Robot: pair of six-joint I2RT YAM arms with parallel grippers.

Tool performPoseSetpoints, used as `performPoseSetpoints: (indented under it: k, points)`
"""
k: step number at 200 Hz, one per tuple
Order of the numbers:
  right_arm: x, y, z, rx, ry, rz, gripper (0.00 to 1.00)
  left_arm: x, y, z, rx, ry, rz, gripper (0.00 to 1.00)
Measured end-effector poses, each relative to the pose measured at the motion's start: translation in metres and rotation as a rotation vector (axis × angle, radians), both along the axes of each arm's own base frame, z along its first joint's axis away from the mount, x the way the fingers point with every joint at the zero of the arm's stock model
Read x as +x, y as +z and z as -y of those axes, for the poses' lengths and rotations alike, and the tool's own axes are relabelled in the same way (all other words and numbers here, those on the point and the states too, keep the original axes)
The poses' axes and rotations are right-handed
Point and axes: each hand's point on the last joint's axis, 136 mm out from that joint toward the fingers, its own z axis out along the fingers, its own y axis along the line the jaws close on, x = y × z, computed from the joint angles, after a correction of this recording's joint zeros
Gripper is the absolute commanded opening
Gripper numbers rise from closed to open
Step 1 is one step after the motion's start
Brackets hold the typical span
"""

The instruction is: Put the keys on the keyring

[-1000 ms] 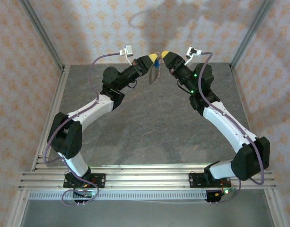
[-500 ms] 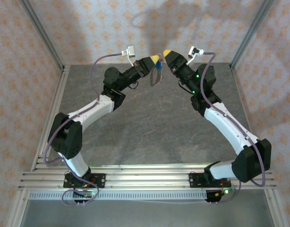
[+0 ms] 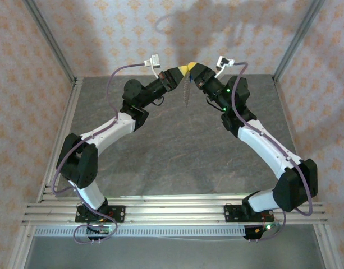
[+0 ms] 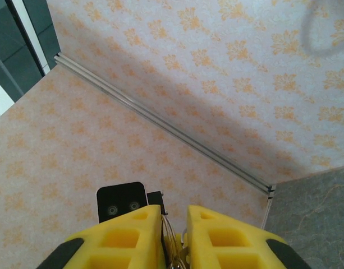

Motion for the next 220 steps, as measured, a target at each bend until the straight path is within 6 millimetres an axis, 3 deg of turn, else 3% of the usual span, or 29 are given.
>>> performPoseSetpoints:
  k: [24,76,123,160,193,220]
  points:
    - [-0.001,0.001,0.0,0.0,0.003,0.005,0.0,0.0,-0.001,0.0,0.004,0.003,0.002,0.0]
    - [0.0,-0.006,0.003,-0.015,-0.013,0.0,0.0,0.003,-0.009,0.003,0.027,0.01,-0.025,0.0]
    - [0.005,-0.023,0.018,-0.036,-0.014,-0.034,0.0,0.005,-0.025,0.009,0.106,0.03,-0.076,0.3]
    - [0.016,-0.031,0.043,-0.049,-0.028,-0.066,0.0,0.0,-0.008,0.0,0.146,0.06,-0.056,0.51]
    - [0.017,-0.042,0.047,-0.091,0.022,-0.103,0.0,0.004,0.01,-0.021,0.156,0.101,-0.021,0.61]
    - [0.016,-0.044,0.043,-0.131,0.084,-0.11,0.0,0.012,0.006,-0.033,0.183,0.105,-0.028,0.64]
